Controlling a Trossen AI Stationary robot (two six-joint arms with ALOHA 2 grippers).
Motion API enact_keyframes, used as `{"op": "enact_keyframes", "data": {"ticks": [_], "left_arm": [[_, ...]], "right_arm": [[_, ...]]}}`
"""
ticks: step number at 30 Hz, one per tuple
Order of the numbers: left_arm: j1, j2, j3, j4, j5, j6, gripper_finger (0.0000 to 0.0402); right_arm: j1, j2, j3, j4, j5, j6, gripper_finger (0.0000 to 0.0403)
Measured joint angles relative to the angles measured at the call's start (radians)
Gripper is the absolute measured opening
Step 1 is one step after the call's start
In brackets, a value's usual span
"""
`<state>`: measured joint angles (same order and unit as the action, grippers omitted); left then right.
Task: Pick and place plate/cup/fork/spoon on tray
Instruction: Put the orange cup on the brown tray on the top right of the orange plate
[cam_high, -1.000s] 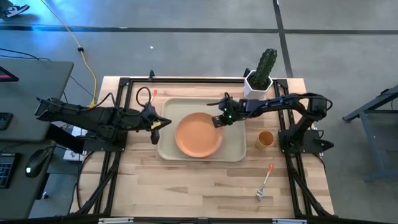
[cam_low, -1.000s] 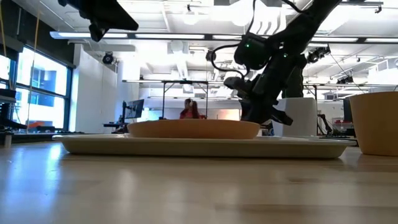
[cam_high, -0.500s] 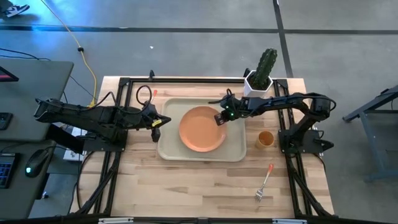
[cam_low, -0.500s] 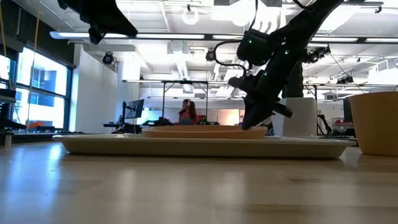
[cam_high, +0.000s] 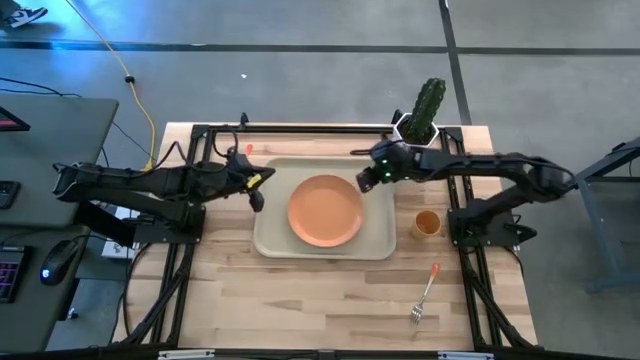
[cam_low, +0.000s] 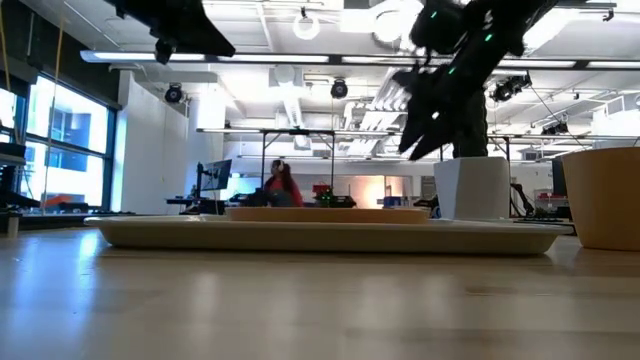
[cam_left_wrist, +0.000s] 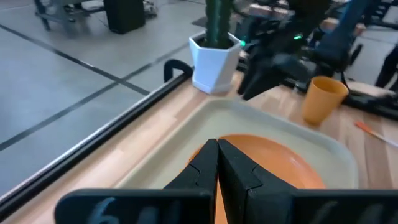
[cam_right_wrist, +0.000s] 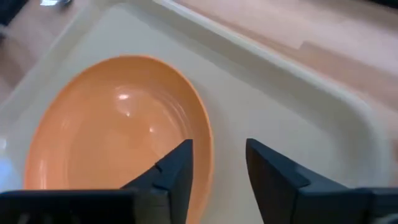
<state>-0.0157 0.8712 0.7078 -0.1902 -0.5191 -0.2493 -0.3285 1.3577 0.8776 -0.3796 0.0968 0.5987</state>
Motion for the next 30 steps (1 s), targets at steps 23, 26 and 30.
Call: {"op": "enact_keyframes", "data": {"ticks": [23, 26, 30], "left_arm": [[0.032, 0.435, 0.007, 0.856, 0.01, -0.159, 0.0001], [0.044, 0.425, 0.022, 0.828, 0.002, -0.133, 0.0005], [0.081, 0.42, 0.053, 0.767, -0.007, -0.061, 0.0029]], "right_arm": [[-0.001, -0.484, 0.004, -0.806, -0.16, -0.278, 0.0145], [0.02, -0.502, 0.034, -0.871, -0.161, -0.221, 0.0145], [0.076, -0.514, 0.056, -0.903, -0.134, -0.145, 0.0145]]}}
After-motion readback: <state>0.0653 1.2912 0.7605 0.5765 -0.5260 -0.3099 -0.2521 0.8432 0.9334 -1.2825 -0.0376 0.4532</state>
